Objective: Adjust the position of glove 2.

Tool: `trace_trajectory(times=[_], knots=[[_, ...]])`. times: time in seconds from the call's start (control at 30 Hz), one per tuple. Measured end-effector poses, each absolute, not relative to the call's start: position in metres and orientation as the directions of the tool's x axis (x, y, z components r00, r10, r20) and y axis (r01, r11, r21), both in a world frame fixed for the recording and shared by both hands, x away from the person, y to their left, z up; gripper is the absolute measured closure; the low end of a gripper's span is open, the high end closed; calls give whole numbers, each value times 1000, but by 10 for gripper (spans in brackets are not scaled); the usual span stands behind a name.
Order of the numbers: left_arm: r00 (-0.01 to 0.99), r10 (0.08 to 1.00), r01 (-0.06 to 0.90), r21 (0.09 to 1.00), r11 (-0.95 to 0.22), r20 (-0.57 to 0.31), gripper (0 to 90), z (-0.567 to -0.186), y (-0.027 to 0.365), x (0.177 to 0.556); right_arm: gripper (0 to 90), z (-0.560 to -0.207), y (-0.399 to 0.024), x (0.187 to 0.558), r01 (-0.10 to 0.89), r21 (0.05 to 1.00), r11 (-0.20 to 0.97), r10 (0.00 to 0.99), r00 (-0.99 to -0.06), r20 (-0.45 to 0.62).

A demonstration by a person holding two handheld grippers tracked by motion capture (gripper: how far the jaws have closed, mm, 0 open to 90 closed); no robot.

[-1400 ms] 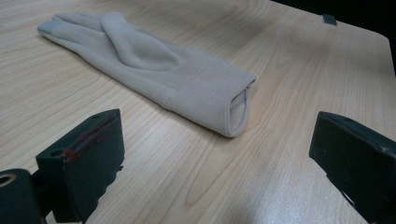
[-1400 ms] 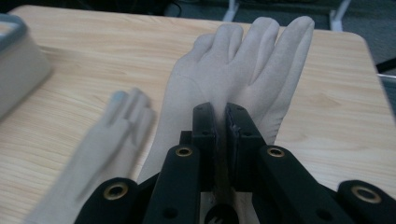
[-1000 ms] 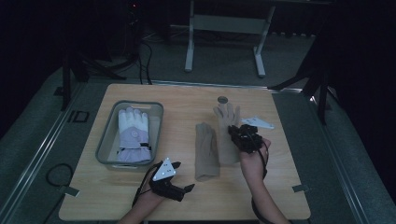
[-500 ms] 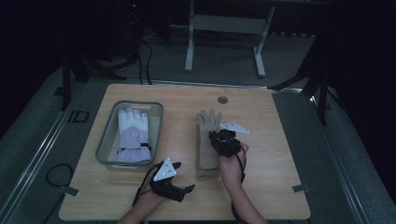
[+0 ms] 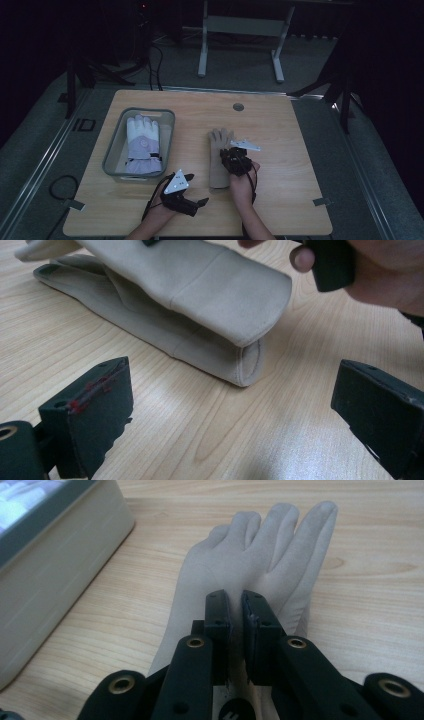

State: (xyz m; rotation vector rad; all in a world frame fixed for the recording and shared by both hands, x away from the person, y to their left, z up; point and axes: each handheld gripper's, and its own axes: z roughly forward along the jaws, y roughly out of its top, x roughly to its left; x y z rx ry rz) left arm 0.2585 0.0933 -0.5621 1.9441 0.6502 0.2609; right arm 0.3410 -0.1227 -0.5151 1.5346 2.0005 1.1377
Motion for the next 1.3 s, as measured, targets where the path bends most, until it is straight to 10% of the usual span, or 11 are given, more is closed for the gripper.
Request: trace_trajectory(times=[0.63,1.0,1.3], knots=[[834,542,327,884,-334,-104,32,-562,93,259,746,-544,-119,347,663,731,160,925,-359,122],[864,496,297,885,-360,-88,32,-561,88,257,298,-521,-145,349,626,729,278,836,-531,137],[844,530,311,882,-354,-84,39,-558,89,258,133,-512,-169,347,648,698,306,749,-616,244]])
